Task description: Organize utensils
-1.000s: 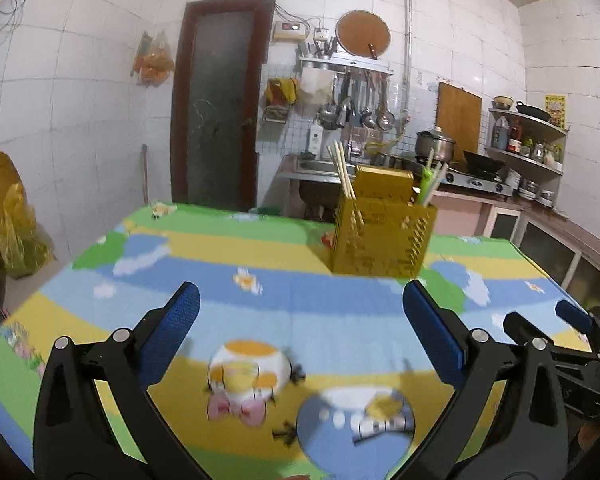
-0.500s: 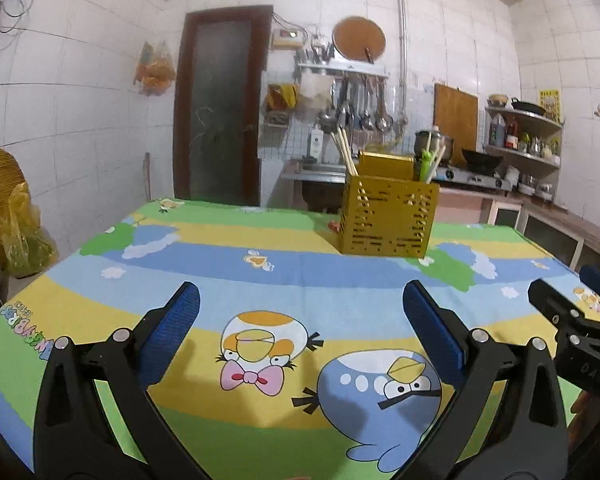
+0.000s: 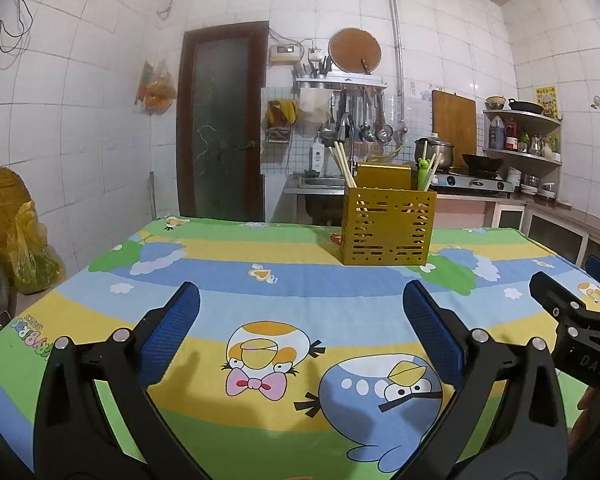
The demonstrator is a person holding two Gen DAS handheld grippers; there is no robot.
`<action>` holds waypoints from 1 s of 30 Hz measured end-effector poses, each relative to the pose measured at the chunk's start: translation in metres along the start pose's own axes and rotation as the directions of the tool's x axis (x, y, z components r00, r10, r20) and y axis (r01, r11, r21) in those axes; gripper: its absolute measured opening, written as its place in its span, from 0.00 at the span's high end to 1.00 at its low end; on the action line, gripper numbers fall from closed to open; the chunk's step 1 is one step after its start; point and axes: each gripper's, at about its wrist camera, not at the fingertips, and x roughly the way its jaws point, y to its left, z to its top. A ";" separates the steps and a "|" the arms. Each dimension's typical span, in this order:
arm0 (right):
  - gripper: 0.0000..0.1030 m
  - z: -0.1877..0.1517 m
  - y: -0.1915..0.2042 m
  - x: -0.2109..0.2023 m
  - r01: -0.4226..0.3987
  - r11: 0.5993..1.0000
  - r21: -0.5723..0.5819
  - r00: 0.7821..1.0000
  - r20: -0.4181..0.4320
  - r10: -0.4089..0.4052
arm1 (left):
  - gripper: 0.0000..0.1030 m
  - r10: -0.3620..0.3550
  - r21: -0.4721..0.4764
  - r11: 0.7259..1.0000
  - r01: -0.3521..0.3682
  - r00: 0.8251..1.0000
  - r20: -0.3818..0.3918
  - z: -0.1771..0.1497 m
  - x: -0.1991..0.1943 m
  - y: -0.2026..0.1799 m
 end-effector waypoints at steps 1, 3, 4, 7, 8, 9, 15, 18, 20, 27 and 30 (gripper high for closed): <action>0.04 0.000 -0.001 0.000 0.001 1.000 0.002 1.000 0.002 -0.001 | 0.05 0.001 0.001 1.000 -0.001 1.000 -0.001 0.000 0.000 0.000; 0.04 0.000 -0.002 -0.001 0.004 1.000 0.003 1.000 0.004 -0.004 | 0.05 0.000 0.001 1.000 0.000 1.000 -0.001 0.000 0.000 0.000; 0.04 0.000 -0.002 -0.001 0.005 1.000 0.002 1.000 0.005 -0.005 | 0.05 0.001 -0.001 1.000 -0.001 1.000 0.000 0.000 0.000 0.001; 0.04 0.001 0.000 -0.002 0.007 1.000 -0.008 1.000 0.009 -0.007 | 0.05 0.001 -0.003 1.000 -0.001 1.000 0.004 -0.001 0.000 0.001; 0.04 0.000 0.001 -0.003 0.007 1.000 -0.011 1.000 0.011 -0.007 | 0.05 0.001 -0.004 1.000 -0.001 1.000 0.004 -0.001 0.000 0.001; 0.04 0.000 0.001 -0.003 0.007 1.000 -0.012 1.000 0.011 -0.007 | 0.05 0.001 -0.004 1.000 -0.001 1.000 0.003 -0.001 0.001 0.001; 0.04 0.001 0.000 -0.003 0.008 1.000 -0.007 1.000 0.011 -0.008 | 0.05 0.001 -0.003 1.000 -0.001 1.000 0.004 -0.001 0.000 0.001; 0.04 0.002 0.000 -0.003 0.009 1.000 -0.010 1.000 0.012 -0.009 | 0.05 0.002 -0.004 1.000 -0.002 1.000 0.010 -0.002 0.000 0.002; 0.04 0.002 -0.001 -0.003 0.010 1.000 -0.009 1.000 0.012 -0.010 | 0.05 0.005 -0.003 1.000 -0.005 1.000 0.012 -0.002 -0.002 0.002; 0.04 0.002 -0.002 -0.004 0.019 1.000 -0.005 1.000 0.014 -0.019 | 0.05 0.018 -0.004 1.000 -0.017 1.000 0.010 -0.002 -0.002 0.002; 0.04 0.002 -0.003 -0.004 0.019 1.000 -0.005 1.000 0.014 -0.019 | 0.05 0.018 -0.004 1.000 -0.018 1.000 0.013 -0.002 -0.002 0.003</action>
